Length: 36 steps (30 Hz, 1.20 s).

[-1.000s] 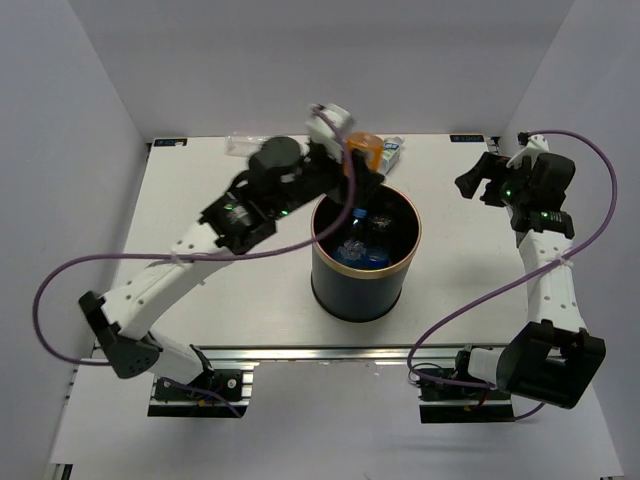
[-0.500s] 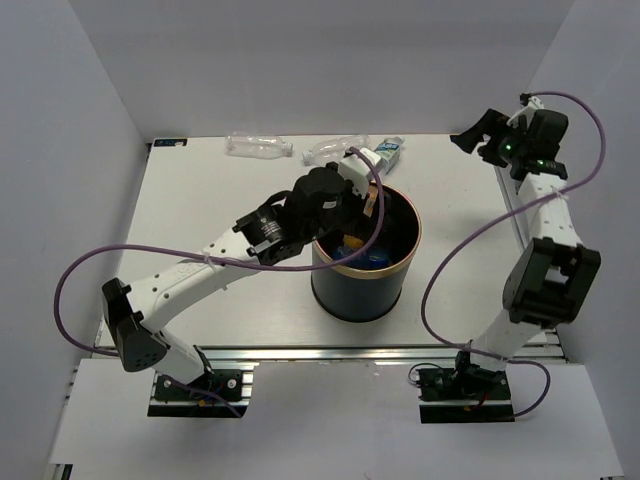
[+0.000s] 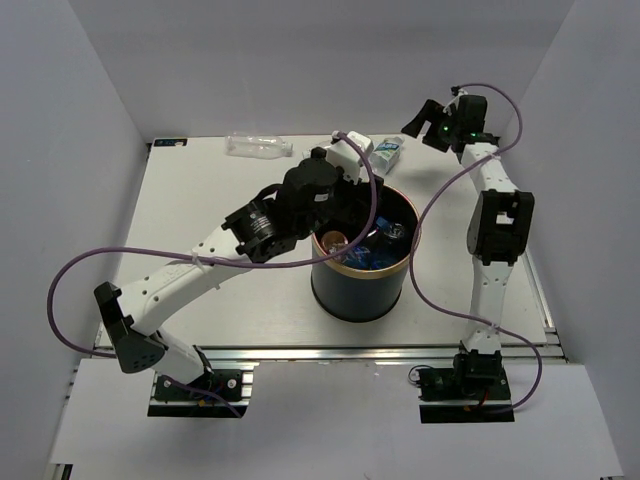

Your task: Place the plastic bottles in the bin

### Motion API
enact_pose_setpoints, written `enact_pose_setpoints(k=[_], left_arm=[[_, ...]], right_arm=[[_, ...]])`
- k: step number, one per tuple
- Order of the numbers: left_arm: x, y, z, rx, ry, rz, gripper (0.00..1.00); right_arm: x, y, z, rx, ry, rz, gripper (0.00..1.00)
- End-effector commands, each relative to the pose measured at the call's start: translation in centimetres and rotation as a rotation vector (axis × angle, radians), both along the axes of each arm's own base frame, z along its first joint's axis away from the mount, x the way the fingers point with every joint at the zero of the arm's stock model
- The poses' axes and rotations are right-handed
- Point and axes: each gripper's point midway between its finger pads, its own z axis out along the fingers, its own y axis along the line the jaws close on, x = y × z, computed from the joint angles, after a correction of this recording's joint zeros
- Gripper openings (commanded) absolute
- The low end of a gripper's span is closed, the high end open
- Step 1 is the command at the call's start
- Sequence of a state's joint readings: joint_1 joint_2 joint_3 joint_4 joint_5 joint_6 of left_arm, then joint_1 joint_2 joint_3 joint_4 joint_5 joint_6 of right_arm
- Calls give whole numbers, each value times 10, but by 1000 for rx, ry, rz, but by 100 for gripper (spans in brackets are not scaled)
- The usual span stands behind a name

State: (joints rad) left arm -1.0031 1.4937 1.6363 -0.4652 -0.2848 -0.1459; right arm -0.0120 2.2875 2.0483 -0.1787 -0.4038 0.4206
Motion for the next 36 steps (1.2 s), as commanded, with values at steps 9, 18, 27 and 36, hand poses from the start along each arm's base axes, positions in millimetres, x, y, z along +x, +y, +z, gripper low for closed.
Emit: enact_pose_setpoints(k=[9,18,27,36], left_arm=[[5,62,24,-22,-73,224,98],[9,63,15,30,-56,249,98],[5,79,17,16,-49,289,98],[-2,97,33,-53,-51,341,98]], right_arm=[[70,42,-37,5,-69,-151,89],[78,59,-83,17,-23,-205,89],[71,72,-109,46,33,-201,86],[56,72,-134,30,125,-202,61]])
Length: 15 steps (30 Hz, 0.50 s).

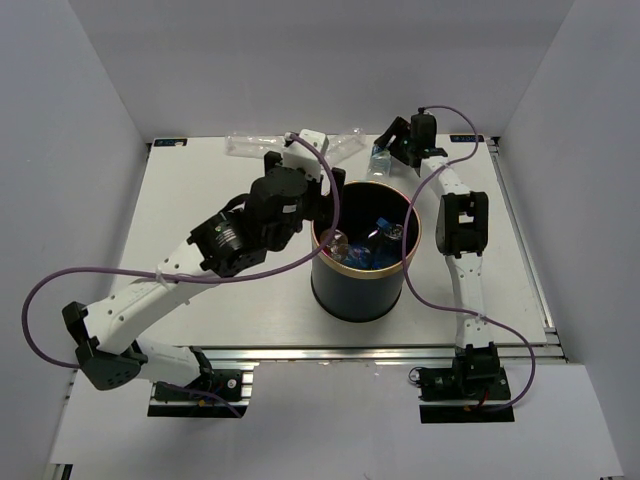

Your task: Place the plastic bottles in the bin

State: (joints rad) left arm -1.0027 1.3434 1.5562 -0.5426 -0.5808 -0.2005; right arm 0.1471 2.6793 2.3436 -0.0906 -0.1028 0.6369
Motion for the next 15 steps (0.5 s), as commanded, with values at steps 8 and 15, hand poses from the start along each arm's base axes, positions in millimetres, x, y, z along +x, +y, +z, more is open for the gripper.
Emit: enact_pose_setpoints(k=[8,15], left_arm=[[-5,24,21,-75,-22,72,98],[-7,26,22,-96,-26,76,98]], right_arm=[[-28,-28,9,-39,32,-58,4],[-54,-63,78,5,-105,-24,0]])
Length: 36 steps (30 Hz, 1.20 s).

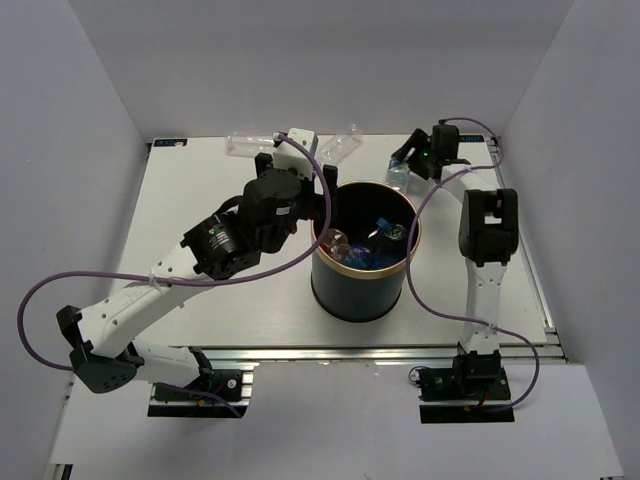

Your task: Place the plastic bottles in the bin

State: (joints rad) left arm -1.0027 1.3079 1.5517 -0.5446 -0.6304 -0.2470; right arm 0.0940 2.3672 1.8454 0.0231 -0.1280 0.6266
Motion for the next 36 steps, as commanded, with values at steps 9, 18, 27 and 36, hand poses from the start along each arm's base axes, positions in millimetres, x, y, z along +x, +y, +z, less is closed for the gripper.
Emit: enact_pose_setpoints(k=[9,18,27,36], left_arm=[[13,33,5,-92,-42,148,98],[119,107,-29,-173,92,323,98],[248,164,-112,-342,270,448,98],[357,169,-206,-467,370,526,98]], right_arm=[[-48,-86,208,-155,-443,-32,0],[-171,-6,375,-253,-882,421,0],[-286,113,361,-274,-1034,948,0],[-316,153,308,-331,-971,1203,0]])
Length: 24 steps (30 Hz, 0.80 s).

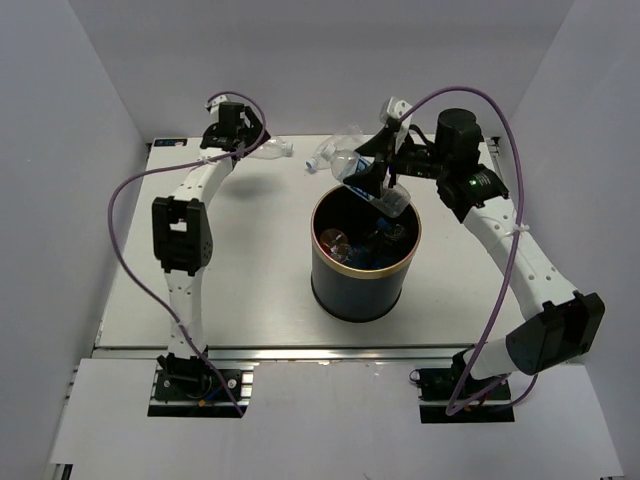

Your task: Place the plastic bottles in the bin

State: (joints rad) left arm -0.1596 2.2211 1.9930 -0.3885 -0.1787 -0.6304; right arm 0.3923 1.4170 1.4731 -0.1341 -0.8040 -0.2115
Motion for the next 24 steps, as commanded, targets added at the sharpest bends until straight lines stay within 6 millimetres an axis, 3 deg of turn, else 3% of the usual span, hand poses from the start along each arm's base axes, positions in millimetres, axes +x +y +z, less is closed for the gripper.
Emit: enact_pose_setpoints(k=[1,2,3,4,5,6,9,13,18,21,24], left_arm=[[30,-6,19,-128,-81,-1,98],[35,-8,14,-142,-89,0,98],[44,-9,19,-152,-118,-1,98],[48,-13,6,-164,-106,-15,98],[52,-16,7,-175,-124,-20,98],[55,-17,7,-182,-134,-25,98],[59,-17,0,-192,-148,-17,98],[62,-30,-3,-225,-170,-85,98],[53,-89,-1,-264,-251,-489,98],[50,-110,-9,-158,-281,-640,98],[40,-146,-26,-53,-308,-783,98]], right_arm=[[-17,-6,-8,-55,-42,52,5],[-21,-7,-11,-59,-45,60,12],[-28,-7,-14,-65,-57,81,30],[-30,-9,-14,-65,-59,81,41],[-35,-10,-10,-62,-63,85,51],[-39,-10,-4,-55,-77,101,69],[-50,-9,9,-36,-98,139,86],[-60,-10,30,-22,-128,173,89],[-74,-12,39,-11,-145,195,89],[-74,-16,45,-11,-148,164,89],[-70,-21,51,-23,-156,110,89]])
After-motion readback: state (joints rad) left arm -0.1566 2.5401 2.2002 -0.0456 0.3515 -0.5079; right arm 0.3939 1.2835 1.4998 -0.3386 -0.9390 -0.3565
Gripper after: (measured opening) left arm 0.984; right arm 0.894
